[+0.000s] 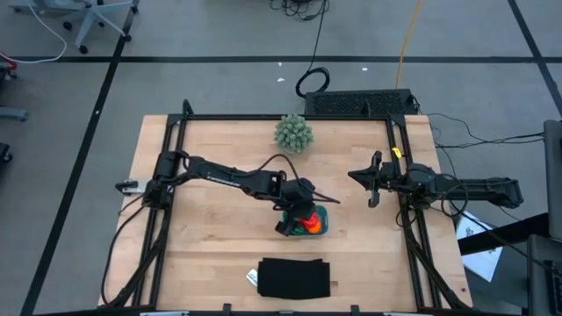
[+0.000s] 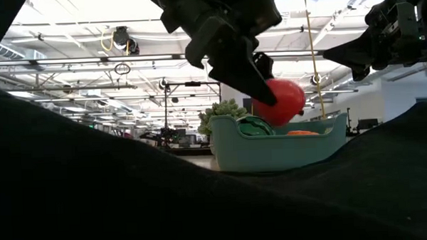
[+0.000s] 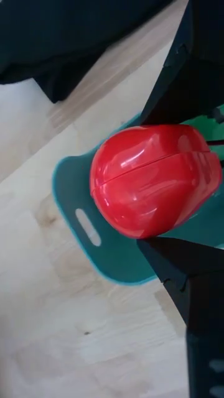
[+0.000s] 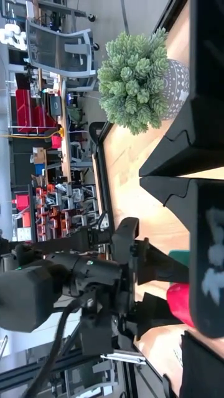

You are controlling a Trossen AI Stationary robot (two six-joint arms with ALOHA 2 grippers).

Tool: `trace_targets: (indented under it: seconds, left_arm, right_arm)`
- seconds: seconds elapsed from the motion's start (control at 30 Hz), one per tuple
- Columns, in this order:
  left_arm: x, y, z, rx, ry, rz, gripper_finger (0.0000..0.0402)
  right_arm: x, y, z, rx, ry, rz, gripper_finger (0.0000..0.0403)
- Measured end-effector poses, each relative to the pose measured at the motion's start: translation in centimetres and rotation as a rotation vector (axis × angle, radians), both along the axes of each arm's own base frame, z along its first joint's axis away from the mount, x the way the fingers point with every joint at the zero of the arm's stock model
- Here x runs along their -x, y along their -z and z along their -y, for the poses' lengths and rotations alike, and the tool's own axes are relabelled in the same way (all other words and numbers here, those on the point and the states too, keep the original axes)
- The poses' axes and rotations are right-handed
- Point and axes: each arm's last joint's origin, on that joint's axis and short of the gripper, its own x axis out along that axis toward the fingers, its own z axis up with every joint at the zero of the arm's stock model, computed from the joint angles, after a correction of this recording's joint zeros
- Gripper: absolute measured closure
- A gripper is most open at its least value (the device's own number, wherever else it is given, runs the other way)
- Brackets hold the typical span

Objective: Pick and placing Produce into tupperware
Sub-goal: Put the apple into the blue bin

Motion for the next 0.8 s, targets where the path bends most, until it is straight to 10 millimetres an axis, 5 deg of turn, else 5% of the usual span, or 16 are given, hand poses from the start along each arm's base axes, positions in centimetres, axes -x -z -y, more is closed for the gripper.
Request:
trace_targets:
  seconds: [0.8]
  left_arm:
    - [0.2,0.4,-1.1,-0.084,0.108,-0.001,0.0128]
  right_arm:
    - [0.0,0.0,0.0,0.002,0.0,-0.001,0.0403]
